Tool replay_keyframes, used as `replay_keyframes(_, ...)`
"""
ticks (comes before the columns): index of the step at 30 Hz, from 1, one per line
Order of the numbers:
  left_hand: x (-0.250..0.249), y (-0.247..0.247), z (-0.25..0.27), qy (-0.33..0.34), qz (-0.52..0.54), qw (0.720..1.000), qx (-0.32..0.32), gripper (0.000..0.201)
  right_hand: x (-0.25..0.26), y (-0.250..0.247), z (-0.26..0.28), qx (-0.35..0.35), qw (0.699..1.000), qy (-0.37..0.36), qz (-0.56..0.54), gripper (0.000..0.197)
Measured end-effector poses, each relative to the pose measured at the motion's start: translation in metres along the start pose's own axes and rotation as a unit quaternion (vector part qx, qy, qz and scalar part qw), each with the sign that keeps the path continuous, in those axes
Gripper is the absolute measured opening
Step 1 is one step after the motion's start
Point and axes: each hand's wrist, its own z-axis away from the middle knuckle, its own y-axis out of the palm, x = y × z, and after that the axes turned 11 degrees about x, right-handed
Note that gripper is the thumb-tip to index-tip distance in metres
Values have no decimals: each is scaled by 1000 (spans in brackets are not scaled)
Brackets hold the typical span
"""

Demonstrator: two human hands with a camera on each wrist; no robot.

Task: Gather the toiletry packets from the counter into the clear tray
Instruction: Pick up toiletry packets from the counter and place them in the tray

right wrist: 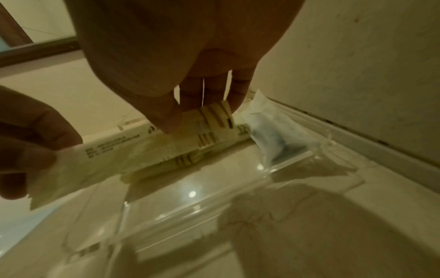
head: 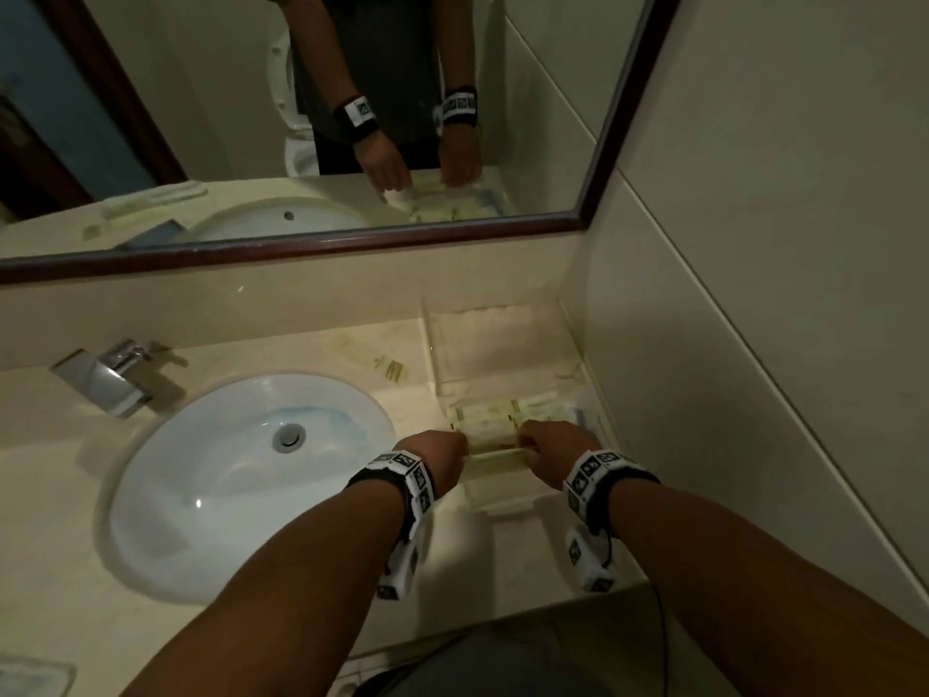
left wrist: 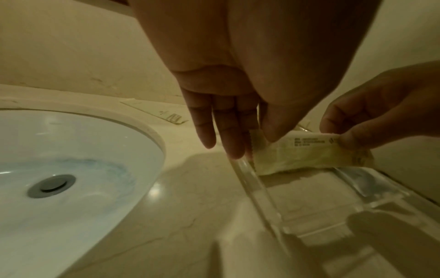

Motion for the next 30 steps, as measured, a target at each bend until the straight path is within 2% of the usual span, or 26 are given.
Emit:
replay_keyframes(2,-10,1,-9,3,4,1000,10,31,-13,-1,-1,13,1000,4,7,14)
replay_keyframes(7,-19,4,-27,-3,-4,998,58,39,-35,0,-7,36,999,8,28,26)
replay_keyframes(14,-16,7,-31,-13,-10,995,101,47,-37,11,-22,78,992,-16,97,32)
replay_keyframes(21,-21,2,-35,-19,-2,998,67,33,-38,22,-34,24,994,-3,107,35)
replay_keyframes(25,-29,1,-40,-7,-18,1000,19,42,-39,23,-31,-43,992,45,106,32)
replay_keyframes(30,-42,5,-49,28,-24,999,-9,47,-55,20,-32,-50,991,119,-22,40)
